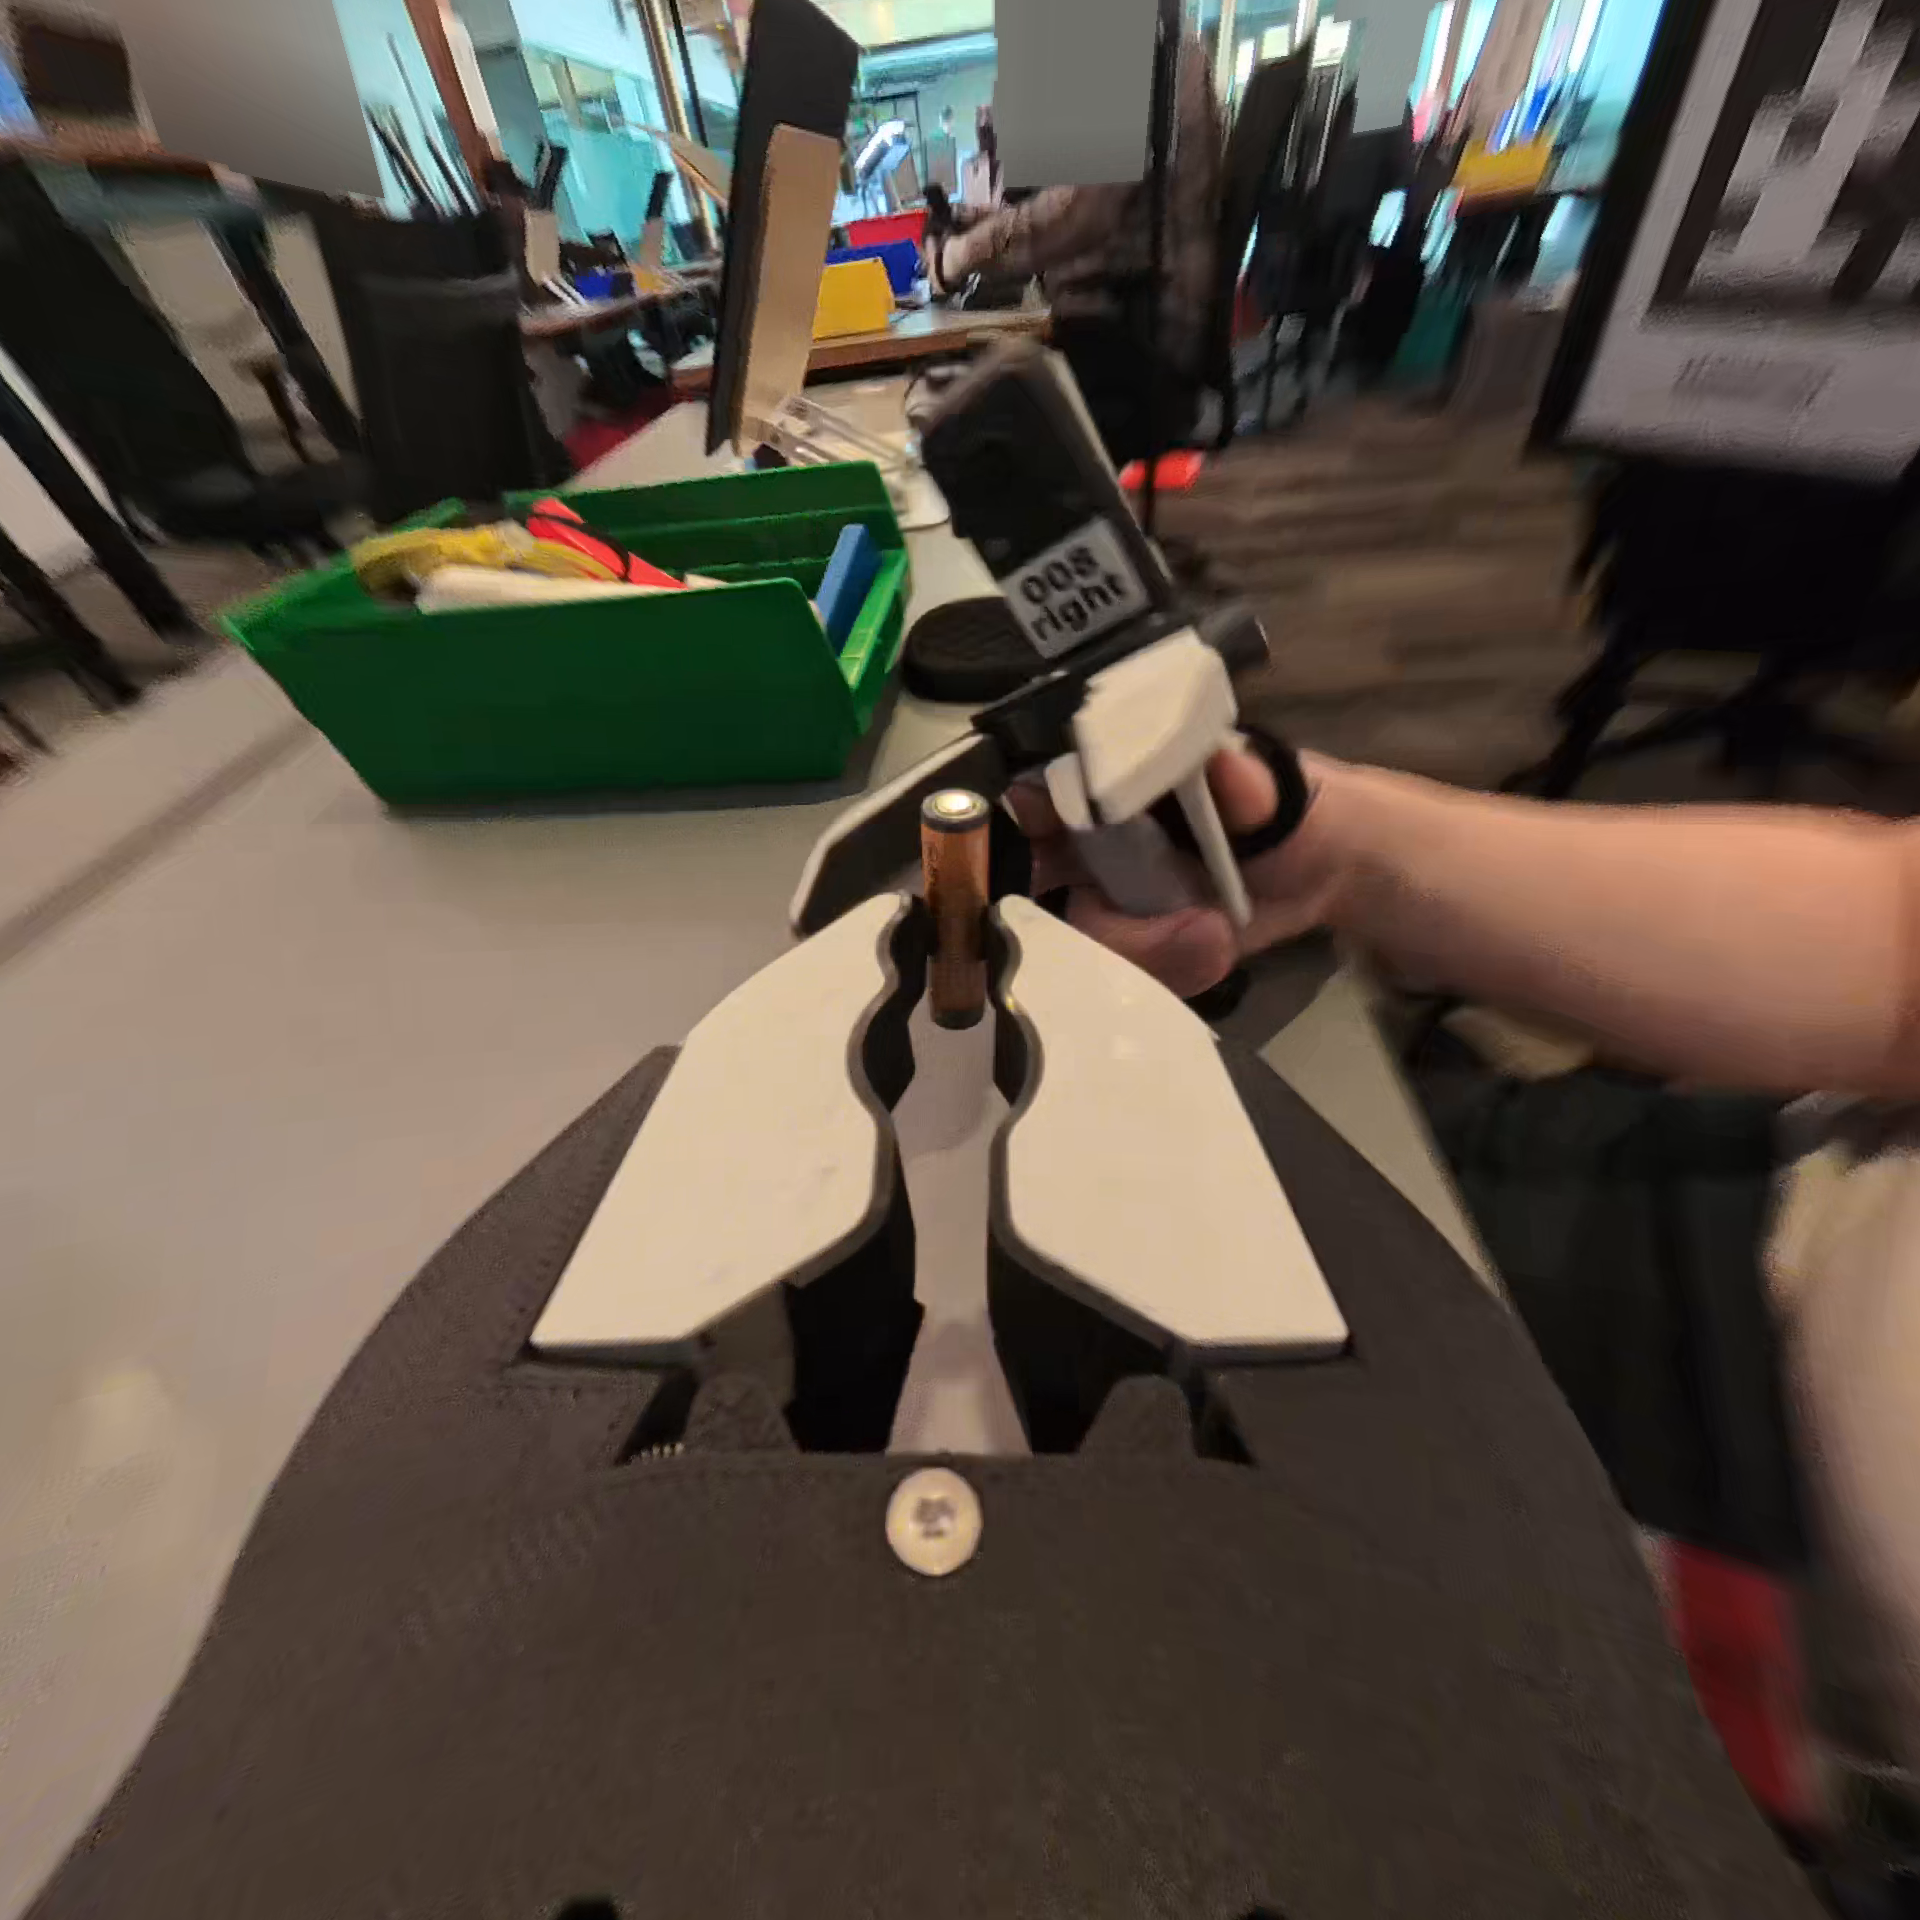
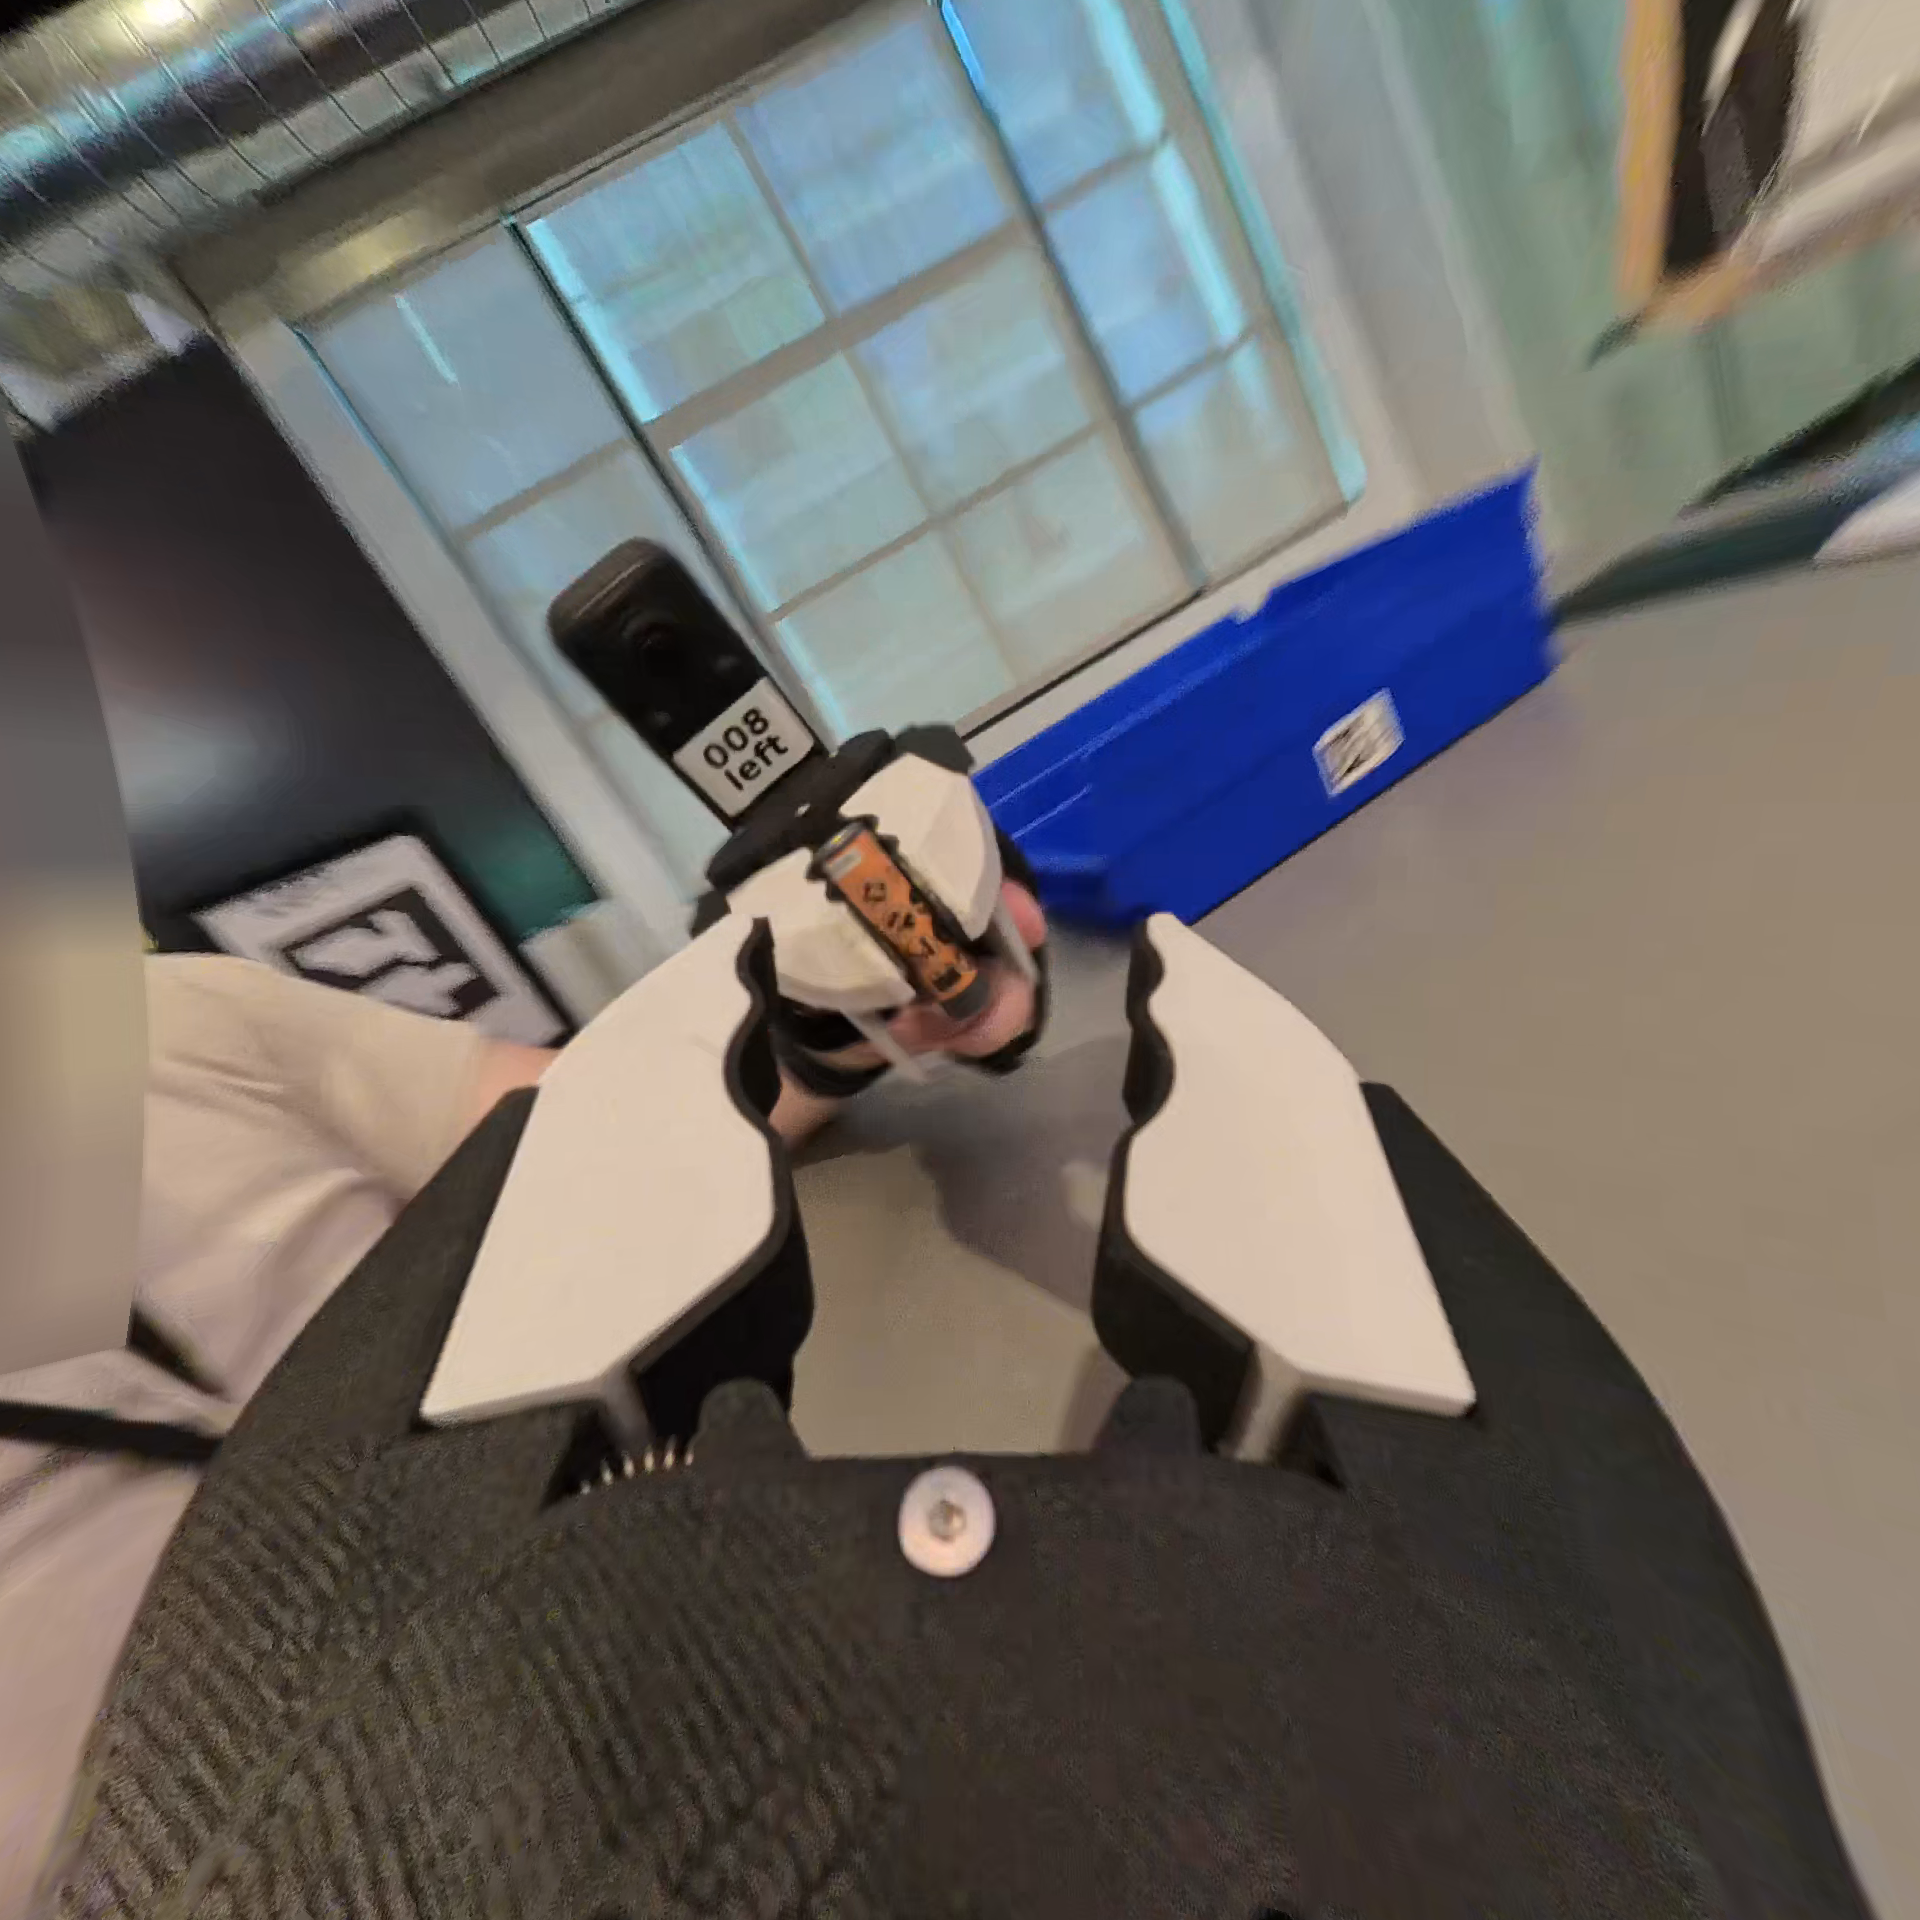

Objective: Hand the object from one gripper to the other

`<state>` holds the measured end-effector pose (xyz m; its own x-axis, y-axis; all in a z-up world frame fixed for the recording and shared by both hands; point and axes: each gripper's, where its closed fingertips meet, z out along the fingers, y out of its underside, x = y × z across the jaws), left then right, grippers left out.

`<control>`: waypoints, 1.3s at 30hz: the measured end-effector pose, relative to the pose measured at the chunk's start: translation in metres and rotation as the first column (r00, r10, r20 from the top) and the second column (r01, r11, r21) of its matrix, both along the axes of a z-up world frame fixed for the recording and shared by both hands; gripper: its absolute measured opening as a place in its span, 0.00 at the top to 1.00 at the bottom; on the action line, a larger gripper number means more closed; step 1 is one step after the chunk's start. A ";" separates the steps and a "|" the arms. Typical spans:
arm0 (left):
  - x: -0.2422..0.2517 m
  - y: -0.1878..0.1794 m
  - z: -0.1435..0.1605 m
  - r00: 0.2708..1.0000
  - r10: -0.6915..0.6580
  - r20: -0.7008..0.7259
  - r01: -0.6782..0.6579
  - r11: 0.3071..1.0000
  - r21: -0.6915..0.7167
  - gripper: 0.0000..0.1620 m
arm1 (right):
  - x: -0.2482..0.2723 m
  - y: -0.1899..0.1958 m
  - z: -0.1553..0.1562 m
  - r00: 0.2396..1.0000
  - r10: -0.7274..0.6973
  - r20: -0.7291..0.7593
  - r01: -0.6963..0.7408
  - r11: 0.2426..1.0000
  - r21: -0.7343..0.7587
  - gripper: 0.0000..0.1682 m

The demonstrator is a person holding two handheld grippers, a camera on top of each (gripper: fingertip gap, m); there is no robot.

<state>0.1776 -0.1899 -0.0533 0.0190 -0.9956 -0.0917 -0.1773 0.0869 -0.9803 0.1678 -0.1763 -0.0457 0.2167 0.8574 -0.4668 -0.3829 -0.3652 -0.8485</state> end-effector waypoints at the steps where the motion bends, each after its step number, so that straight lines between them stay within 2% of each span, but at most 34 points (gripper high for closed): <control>1: -0.002 0.003 0.006 0.999 -0.013 0.031 0.017 0.991 -0.130 0.94 | 0.004 0.001 0.005 0.997 -0.076 0.026 0.073 0.993 0.094 0.61; 3: -0.007 0.006 0.014 0.993 -0.070 0.098 0.100 0.929 -0.355 0.94 | 0.010 -0.001 0.014 0.976 -0.208 0.057 0.187 0.948 0.257 0.62; 5: -0.009 0.011 0.008 0.993 -0.084 0.081 0.111 0.895 -0.433 0.94 | 0.011 -0.002 0.015 0.965 -0.254 0.065 0.224 0.927 0.300 0.66; 7: -0.008 0.018 -0.013 0.999 -0.045 -0.031 0.031 0.934 -0.355 0.94 | 0.008 -0.002 0.010 0.982 -0.184 0.050 0.170 0.963 0.207 0.68; 9: -0.003 0.014 -0.028 0.993 -0.057 -0.107 0.020 0.947 -0.320 0.94 | 0.006 -0.001 0.009 0.996 -0.091 0.007 0.090 0.991 0.098 0.71; 11: 0.002 0.005 -0.032 0.990 -0.089 -0.111 0.045 0.936 -0.350 0.94 | 0.008 0.002 0.008 0.998 -0.058 -0.022 0.059 0.997 0.040 0.76; 15: 0.004 0.000 -0.032 0.988 -0.095 -0.119 0.051 0.944 -0.327 0.94 | 0.008 0.004 0.003 0.997 -0.071 0.001 0.071 0.997 0.026 0.76; 19: 0.004 0.000 -0.033 0.988 -0.106 -0.115 0.059 0.932 -0.358 0.94 | -0.005 0.003 -0.014 0.997 -0.008 0.079 0.011 0.999 -0.038 0.77; 20: 0.004 -0.001 -0.035 0.985 -0.120 -0.121 0.069 0.932 -0.357 0.94 | -0.009 0.004 -0.019 0.994 0.007 0.109 -0.001 0.998 -0.058 0.80; 21: 0.004 -0.004 -0.035 0.983 -0.137 -0.126 0.085 0.932 -0.352 0.94 | -0.011 0.003 -0.023 0.991 0.023 0.131 -0.015 0.998 -0.065 0.88; 23: 0.004 -0.007 -0.034 0.982 -0.148 -0.114 0.100 0.932 -0.349 0.94 | -0.010 0.000 -0.021 0.991 0.031 0.129 -0.023 0.998 -0.057 0.90; 25: 0.005 -0.009 -0.028 0.984 -0.160 -0.083 0.121 0.925 -0.360 0.89 | -0.006 -0.002 -0.016 0.995 0.044 0.093 -0.037 0.997 -0.071 0.94; 26: 0.005 -0.007 -0.027 0.986 -0.145 -0.082 0.108 0.931 -0.349 0.77 | -0.003 -0.001 -0.014 0.997 0.049 0.057 -0.043 0.994 -0.099 0.94; 27: 0.005 -0.006 -0.026 0.987 -0.138 -0.086 0.103 0.940 -0.325 0.69 | 0.000 0.001 -0.013 0.998 0.059 0.015 -0.056 0.989 -0.138 0.94; 29: 0.003 -0.012 -0.025 0.982 -0.169 -0.082 0.142 0.954 -0.264 0.78 | 0.007 0.005 -0.013 0.997 0.069 -0.042 -0.076 0.976 -0.206 0.94; 30: 0.002 -0.014 -0.025 0.980 -0.177 -0.085 0.152 0.959 -0.240 0.78 | 0.008 0.007 -0.013 0.997 0.063 -0.049 -0.072 0.973 -0.218 0.94; 31: 0.003 -0.012 -0.028 0.981 -0.159 -0.107 0.134 0.968 -0.210 0.73 | 0.009 0.007 -0.014 0.997 0.059 -0.047 -0.068 0.973 -0.219 0.94; 32: 0.004 -0.006 -0.032 0.984 -0.113 -0.139 0.090 0.983 -0.160 0.62 | 0.008 0.007 -0.014 0.997 0.064 -0.044 -0.072 0.973 -0.221 0.94; 34: 0.003 0.006 -0.036 0.985 -0.018 -0.172 0.021 1.000 0.015 0.53 | 0.004 0.005 -0.018 0.996 0.087 -0.036 -0.093 0.966 -0.240 0.94; 36: 0.003 0.010 -0.035 0.987 0.050 -0.153 -0.019 0.981 0.195 0.53 | 0.000 0.002 -0.021 0.992 0.122 -0.038 -0.128 0.956 -0.264 0.94; 39: 0.005 0.001 -0.040 0.985 0.078 -0.153 -0.006 0.907 0.421 0.57 | -0.004 -0.001 -0.022 0.983 0.171 -0.058 -0.181 0.939 -0.293 0.94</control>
